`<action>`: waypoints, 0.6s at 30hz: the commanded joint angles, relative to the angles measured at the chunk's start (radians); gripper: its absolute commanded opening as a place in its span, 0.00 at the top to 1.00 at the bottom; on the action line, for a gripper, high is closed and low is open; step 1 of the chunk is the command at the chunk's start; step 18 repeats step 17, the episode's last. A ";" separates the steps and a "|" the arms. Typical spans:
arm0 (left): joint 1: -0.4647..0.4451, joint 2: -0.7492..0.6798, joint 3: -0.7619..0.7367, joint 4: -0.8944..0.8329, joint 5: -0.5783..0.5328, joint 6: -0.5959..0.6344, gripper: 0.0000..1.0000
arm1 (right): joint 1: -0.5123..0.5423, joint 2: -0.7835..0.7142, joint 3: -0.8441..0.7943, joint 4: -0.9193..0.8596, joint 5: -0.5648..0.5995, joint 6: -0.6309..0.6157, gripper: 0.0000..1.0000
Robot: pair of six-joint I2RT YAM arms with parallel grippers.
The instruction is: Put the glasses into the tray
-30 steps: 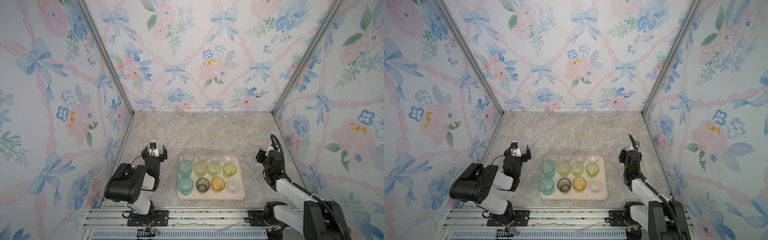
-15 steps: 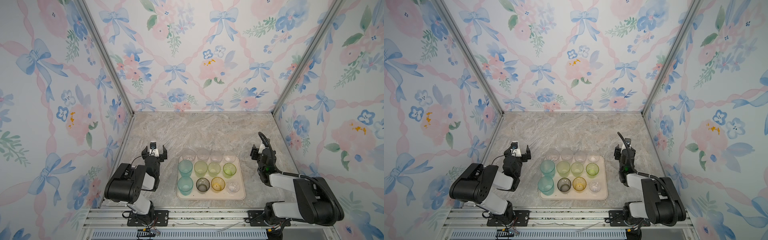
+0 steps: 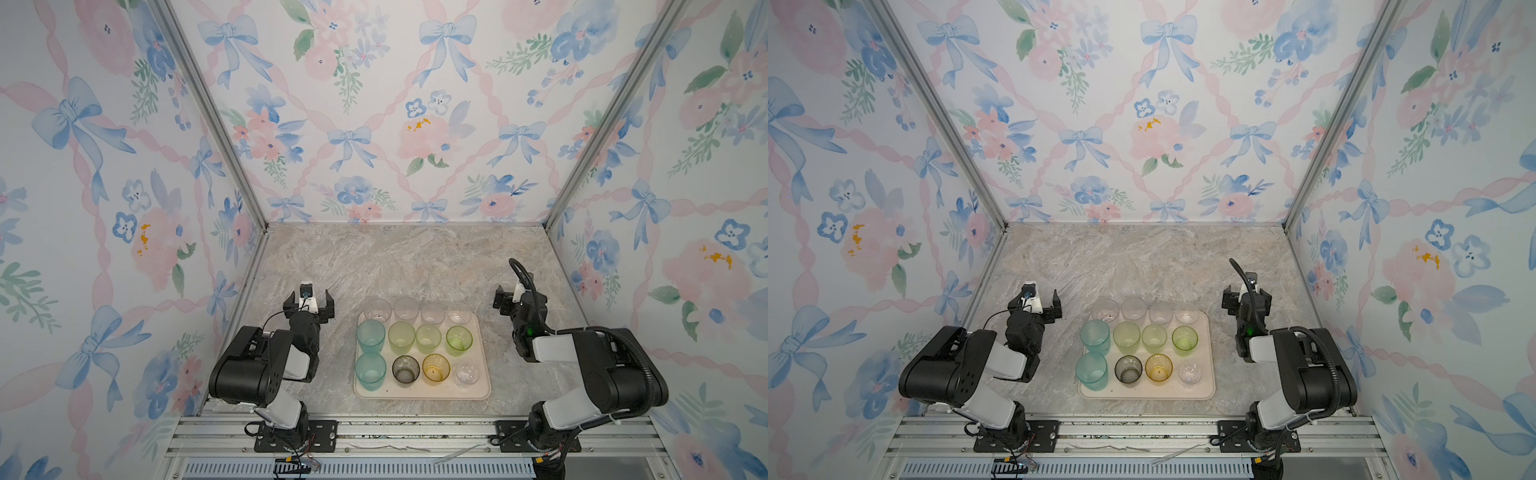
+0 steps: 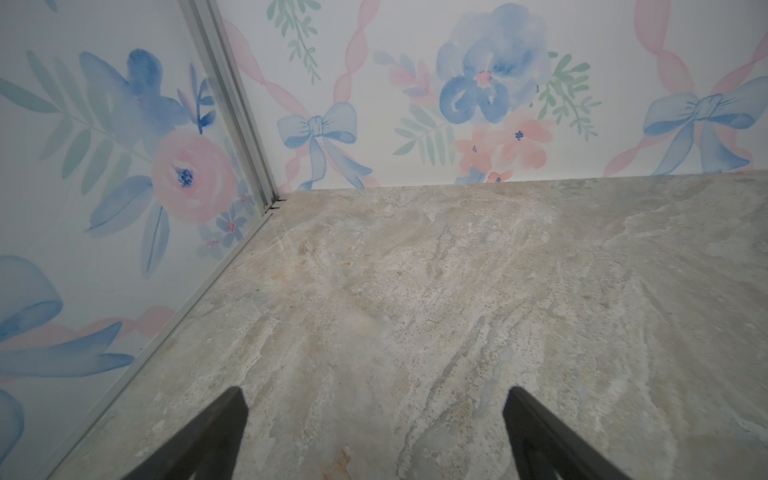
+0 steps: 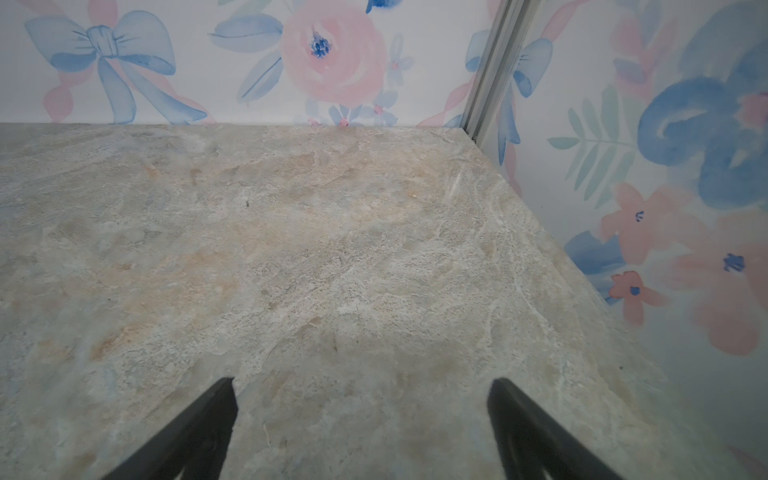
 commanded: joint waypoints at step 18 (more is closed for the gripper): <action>0.026 -0.001 0.038 -0.051 0.041 -0.013 0.02 | 0.004 0.005 0.016 0.003 -0.001 0.016 0.03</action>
